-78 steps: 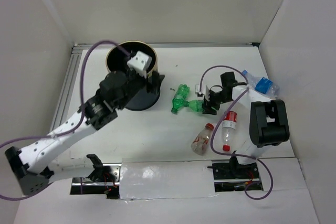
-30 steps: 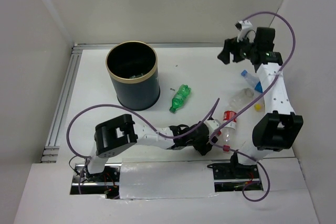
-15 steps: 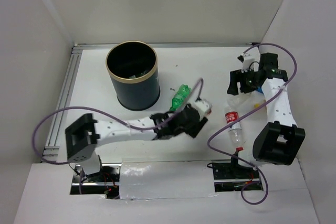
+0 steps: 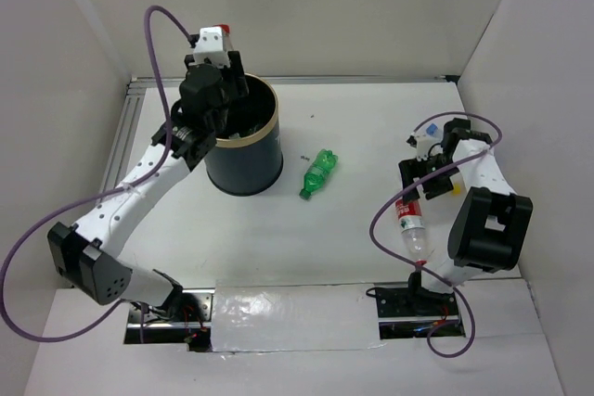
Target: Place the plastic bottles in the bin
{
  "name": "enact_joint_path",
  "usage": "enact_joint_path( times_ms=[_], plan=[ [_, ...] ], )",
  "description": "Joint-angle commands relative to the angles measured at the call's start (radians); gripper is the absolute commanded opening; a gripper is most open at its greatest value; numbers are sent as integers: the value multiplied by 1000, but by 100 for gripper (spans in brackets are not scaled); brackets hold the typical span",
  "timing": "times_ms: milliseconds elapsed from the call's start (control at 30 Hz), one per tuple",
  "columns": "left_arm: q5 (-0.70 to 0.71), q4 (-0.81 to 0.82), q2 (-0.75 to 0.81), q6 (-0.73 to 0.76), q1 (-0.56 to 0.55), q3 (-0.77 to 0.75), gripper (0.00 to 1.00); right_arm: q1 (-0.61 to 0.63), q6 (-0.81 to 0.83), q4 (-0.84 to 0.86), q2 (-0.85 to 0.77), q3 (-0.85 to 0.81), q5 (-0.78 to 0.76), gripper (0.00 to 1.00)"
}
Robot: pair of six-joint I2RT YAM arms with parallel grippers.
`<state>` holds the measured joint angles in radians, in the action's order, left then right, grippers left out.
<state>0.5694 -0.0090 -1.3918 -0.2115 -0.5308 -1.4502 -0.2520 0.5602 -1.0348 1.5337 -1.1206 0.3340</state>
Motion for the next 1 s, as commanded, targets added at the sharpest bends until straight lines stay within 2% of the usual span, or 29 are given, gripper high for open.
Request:
enact_joint_path(
  times_ms=[0, 33, 133, 167, 200, 267, 367, 467, 500, 533, 600, 667, 733, 767, 800, 900, 933, 967],
  plan=[
    [26, -23, -71, 24, 54, 4, 21, 17, 38, -54, 14, -7, -23, 87],
    [41, -35, -82, 5, 63, 16, 25, 26, 38, -54, 26, 2, -35, 88],
    [44, -63, -73, -46, 121, 112, 66, 78, -17, -10, 57, 27, -108, 88],
    [44, -63, -73, -46, 132, 113, 67, 92, -17, -10, 57, 36, -108, 88],
    [44, -90, -64, -60, 143, 123, 80, 106, -37, 19, 80, 36, -133, 88],
    [27, -100, -55, -69, 155, 123, 88, 129, -75, 28, 112, 47, -176, 88],
    [-6, -89, -15, 7, 124, 114, 99, 138, -101, 38, 149, 47, -203, 84],
    [-58, -47, 54, 113, 39, 105, 99, 149, -102, 35, 177, 47, -182, 58],
    [-72, -30, 75, 141, -31, 117, 99, 149, -89, 24, 177, 38, -164, 48],
    [-139, -17, 121, 162, -66, 129, 99, 149, -89, -3, 177, 38, -145, 30],
    [-242, 12, 175, 184, -163, 212, 98, 149, -27, -45, 177, -14, -61, 20],
    [-377, 62, 256, 173, -227, 304, 96, 149, 83, -177, 164, -95, 26, 11],
    [-419, 136, 290, 153, -331, 448, 95, 158, 144, -278, 145, -304, 172, 7],
    [-419, 153, 300, 126, -363, 491, 95, 174, 148, -278, 131, -374, 192, 4],
    [-419, 170, 300, 107, -392, 535, 95, 192, 176, -278, 114, -512, 235, 0],
    [-361, 225, 300, 45, -492, 678, 94, 292, 211, -268, 135, -732, 289, 0],
    [-320, 237, 300, 34, -533, 733, 94, 337, 211, -234, 181, -886, 309, 0],
    [-319, 257, 289, 21, -547, 760, 94, 355, 180, -181, 195, -941, 327, 0]
  ],
)
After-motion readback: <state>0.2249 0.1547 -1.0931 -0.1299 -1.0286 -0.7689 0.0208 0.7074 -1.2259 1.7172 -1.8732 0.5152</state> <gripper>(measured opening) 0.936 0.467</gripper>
